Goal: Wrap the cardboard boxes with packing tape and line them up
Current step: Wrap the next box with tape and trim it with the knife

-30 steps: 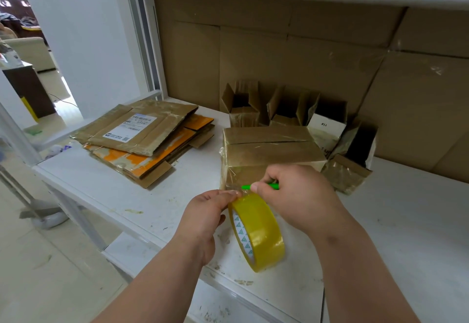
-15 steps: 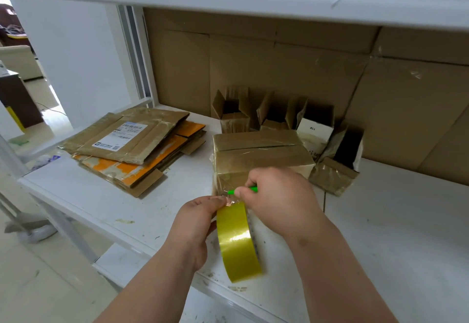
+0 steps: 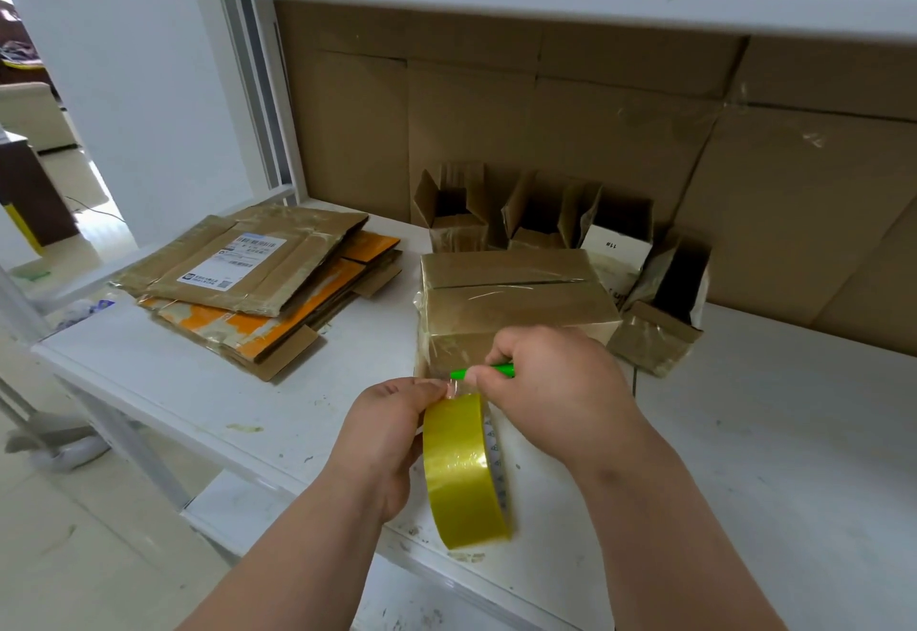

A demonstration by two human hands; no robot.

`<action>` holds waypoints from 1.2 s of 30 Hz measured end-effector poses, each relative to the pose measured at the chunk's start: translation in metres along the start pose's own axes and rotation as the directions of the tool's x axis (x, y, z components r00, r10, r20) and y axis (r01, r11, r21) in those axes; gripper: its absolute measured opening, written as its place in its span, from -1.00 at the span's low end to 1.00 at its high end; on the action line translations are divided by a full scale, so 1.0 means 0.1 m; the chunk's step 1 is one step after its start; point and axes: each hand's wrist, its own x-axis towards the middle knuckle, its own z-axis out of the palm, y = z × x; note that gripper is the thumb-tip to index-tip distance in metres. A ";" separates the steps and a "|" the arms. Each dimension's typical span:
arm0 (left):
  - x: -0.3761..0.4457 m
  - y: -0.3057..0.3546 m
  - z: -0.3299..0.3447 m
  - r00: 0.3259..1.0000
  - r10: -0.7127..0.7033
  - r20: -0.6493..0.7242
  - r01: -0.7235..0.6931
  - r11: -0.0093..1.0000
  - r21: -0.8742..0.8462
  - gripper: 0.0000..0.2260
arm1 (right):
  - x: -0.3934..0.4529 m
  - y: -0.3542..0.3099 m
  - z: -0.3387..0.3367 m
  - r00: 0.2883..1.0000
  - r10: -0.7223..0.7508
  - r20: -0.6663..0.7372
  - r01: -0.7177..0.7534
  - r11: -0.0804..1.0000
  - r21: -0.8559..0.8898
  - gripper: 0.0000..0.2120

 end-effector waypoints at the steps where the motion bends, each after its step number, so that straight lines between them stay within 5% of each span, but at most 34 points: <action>1: -0.01 0.01 0.01 1.000 -0.002 0.007 0.002 1.000 0.004 -0.87 | 0.01 -0.02 0.02 1.000 -0.014 -0.005 0.014 1.000 -0.019 -0.76; 36: -0.01 0.09 -0.06 0.998 -0.066 0.004 0.066 0.997 -0.034 -0.80 | 0.03 -0.06 -0.02 1.000 -0.010 -0.025 0.008 0.996 -0.086 -0.75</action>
